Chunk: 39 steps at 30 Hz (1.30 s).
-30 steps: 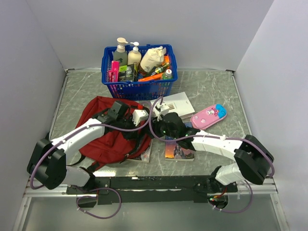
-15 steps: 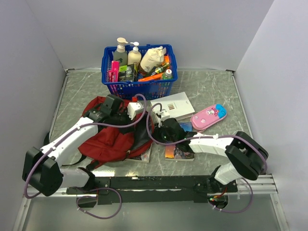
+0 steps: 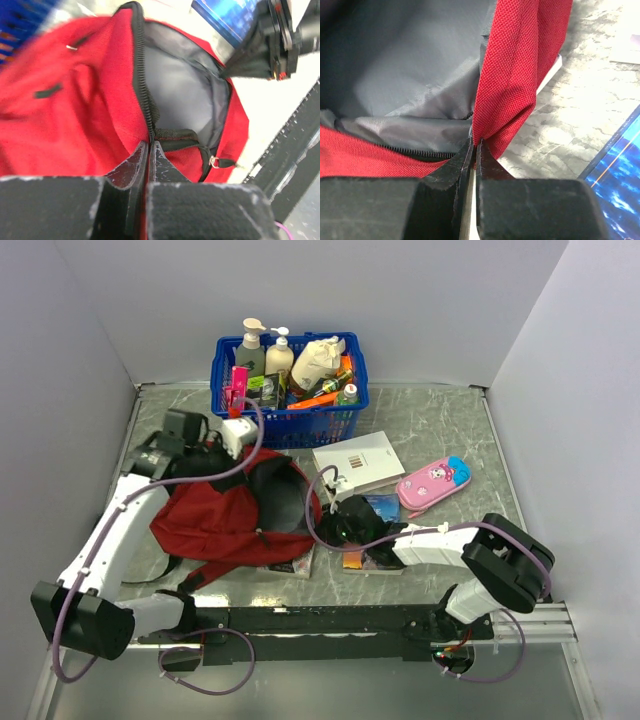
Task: Pack the student bag
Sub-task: Unzip the student bag at the center of the board.
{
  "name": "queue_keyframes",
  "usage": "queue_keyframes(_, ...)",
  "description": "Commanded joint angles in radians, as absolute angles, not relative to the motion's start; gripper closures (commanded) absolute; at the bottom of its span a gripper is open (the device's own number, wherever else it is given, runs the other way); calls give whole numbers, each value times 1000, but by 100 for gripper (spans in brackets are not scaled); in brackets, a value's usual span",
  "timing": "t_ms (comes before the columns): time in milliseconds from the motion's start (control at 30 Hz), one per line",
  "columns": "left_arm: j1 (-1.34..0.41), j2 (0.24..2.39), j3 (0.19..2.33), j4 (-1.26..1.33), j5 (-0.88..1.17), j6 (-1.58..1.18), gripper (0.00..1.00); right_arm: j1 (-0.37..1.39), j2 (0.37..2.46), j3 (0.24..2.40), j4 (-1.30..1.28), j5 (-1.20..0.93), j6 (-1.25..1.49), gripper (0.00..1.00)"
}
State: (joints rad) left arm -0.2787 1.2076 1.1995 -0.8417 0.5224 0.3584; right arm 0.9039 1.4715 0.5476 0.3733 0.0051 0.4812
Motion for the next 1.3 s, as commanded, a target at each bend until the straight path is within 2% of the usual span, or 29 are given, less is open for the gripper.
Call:
queue_keyframes(0,-201,1158,1328,-888,571,423,99,930,1434,540,330,-3,465,95)
queue_keyframes(167,-77,1129,1332,-867,569,457,99,934,1437,549,316,-5,456,94)
queue_keyframes(233,-42,1121,1321,-865,574,475,99,937,1437,551,310,-18,457,82)
queue_keyframes(267,-40,1120,1313,-864,575,477,99,936,1430,552,307,-18,459,71)
queue_keyframes(300,-38,1115,1284,-862,577,479,99,936,1421,558,295,-14,463,54)
queue_keyframes(400,-37,1105,1191,-842,548,491,99,931,1362,561,258,-3,502,39)
queue_keyframes(600,44,1094,1052,-755,440,554,99,913,1282,549,252,-55,543,36)
queue_keyframes(800,340,1150,1051,-772,477,696,99,910,1282,509,253,-60,557,36)
queue_keyframes(1000,527,1200,1109,-845,550,848,99,899,1295,498,261,-69,560,35)
queue_keyframes(1133,522,1189,1123,-920,687,871,99,896,1368,554,281,-92,563,35)
queue_keyframes(1233,392,1145,1066,-895,704,815,99,894,1434,604,297,-106,575,35)
queue_keyframes(1267,302,1129,1043,-873,700,754,99,891,1449,626,301,-109,584,35)
